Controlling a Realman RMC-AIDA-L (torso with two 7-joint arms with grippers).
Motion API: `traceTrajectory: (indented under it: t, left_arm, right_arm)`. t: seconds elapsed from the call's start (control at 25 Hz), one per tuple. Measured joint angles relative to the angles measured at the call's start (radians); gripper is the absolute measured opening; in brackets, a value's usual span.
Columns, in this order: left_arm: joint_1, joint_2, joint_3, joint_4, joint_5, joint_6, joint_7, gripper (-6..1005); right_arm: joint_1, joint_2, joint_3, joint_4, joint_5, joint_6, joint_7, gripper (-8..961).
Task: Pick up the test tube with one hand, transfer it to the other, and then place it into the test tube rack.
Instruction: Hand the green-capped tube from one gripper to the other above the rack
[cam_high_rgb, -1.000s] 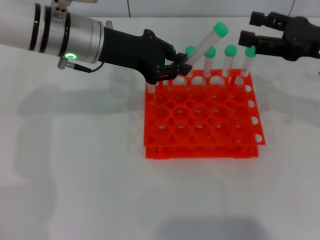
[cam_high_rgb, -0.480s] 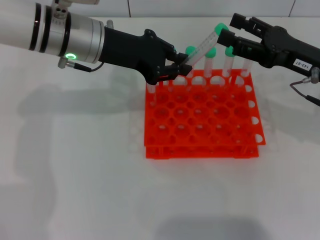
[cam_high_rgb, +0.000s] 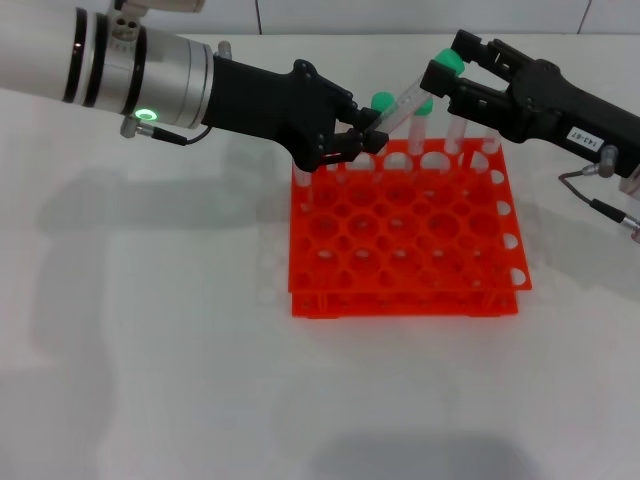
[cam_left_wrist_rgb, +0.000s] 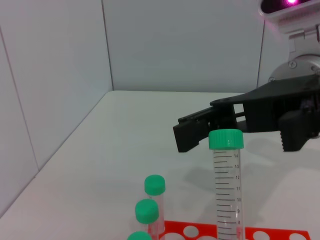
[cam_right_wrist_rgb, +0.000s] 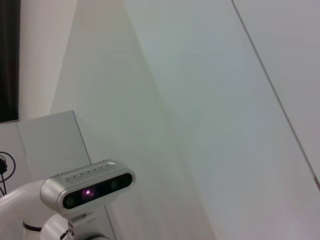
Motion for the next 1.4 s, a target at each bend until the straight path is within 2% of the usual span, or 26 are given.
traceTrajectory:
  t: [0.68,0.96,1.2,1.4]
  left_arm:
    - [0.004,-0.010,-0.002,0.000,-0.001,-0.002,0.000,200]
    - [0.026,-0.024,-0.002,0.035,-0.002,-0.001,-0.002,200]
    - [0.028,-0.027,-0.002,0.038,-0.002,0.007,-0.005,201]
    - [0.030,-0.029,-0.001,0.038,-0.002,0.009,-0.005,201]
  right_arm:
    - [-0.001,0.000,0.010,0.044,0.002,-0.003,-0.040,869]
    - [-0.001,0.000,0.010,0.047,0.003,-0.003,-0.044,869]
    - [0.001,0.000,0.011,0.056,0.003,0.001,-0.044,870]
    - [0.003,0.000,0.008,0.058,0.012,0.001,-0.044,723]
